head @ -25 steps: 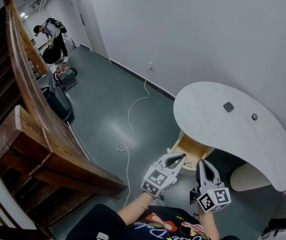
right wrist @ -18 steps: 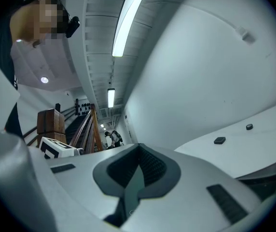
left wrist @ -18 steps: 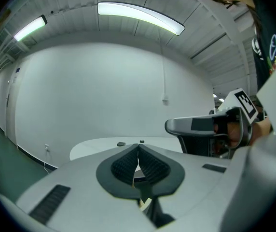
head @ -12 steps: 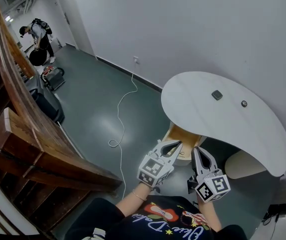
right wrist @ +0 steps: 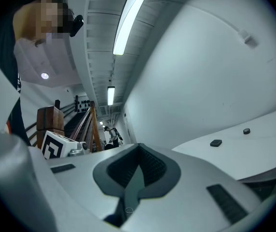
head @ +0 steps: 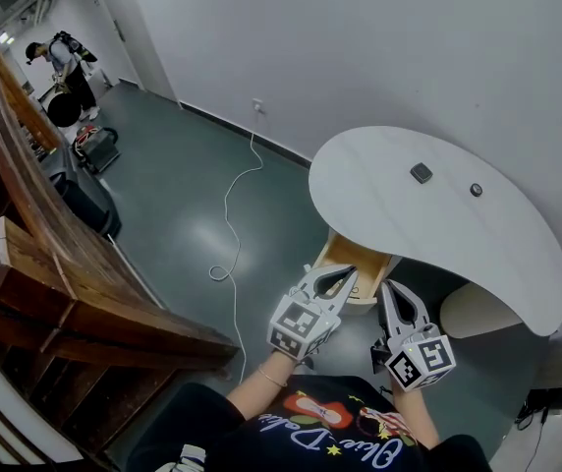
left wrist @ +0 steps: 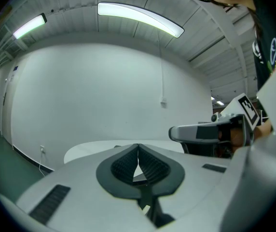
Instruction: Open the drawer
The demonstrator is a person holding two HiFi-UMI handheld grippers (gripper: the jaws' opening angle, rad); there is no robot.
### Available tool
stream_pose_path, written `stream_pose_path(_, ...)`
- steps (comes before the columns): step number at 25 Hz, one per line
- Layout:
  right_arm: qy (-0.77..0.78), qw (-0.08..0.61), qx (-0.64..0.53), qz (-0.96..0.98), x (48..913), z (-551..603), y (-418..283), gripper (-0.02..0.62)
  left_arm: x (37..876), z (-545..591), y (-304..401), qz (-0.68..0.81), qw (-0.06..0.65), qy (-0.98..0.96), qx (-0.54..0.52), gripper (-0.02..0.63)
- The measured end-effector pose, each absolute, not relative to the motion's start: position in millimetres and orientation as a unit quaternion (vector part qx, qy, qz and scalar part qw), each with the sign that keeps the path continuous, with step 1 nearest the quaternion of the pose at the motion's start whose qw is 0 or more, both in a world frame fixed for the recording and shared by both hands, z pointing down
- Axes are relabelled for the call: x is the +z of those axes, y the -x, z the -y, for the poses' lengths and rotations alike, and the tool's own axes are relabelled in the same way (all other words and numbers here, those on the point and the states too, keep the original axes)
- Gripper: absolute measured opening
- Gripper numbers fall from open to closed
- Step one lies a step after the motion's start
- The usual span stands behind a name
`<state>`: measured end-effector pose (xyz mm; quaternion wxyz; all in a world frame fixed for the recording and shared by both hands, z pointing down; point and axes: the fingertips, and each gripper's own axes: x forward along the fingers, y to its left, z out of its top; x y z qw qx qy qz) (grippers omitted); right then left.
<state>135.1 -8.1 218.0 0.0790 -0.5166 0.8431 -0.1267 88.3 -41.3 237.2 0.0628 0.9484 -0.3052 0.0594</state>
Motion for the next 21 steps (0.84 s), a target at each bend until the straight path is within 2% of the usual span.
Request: stream_pose_path(21,0.505,0.082,-0.127,-0.85,219.2,5.7,-131.0,-0.003,238.1,38.9,-80.1,0.324,0.064,-0.942,0.057,0.005)
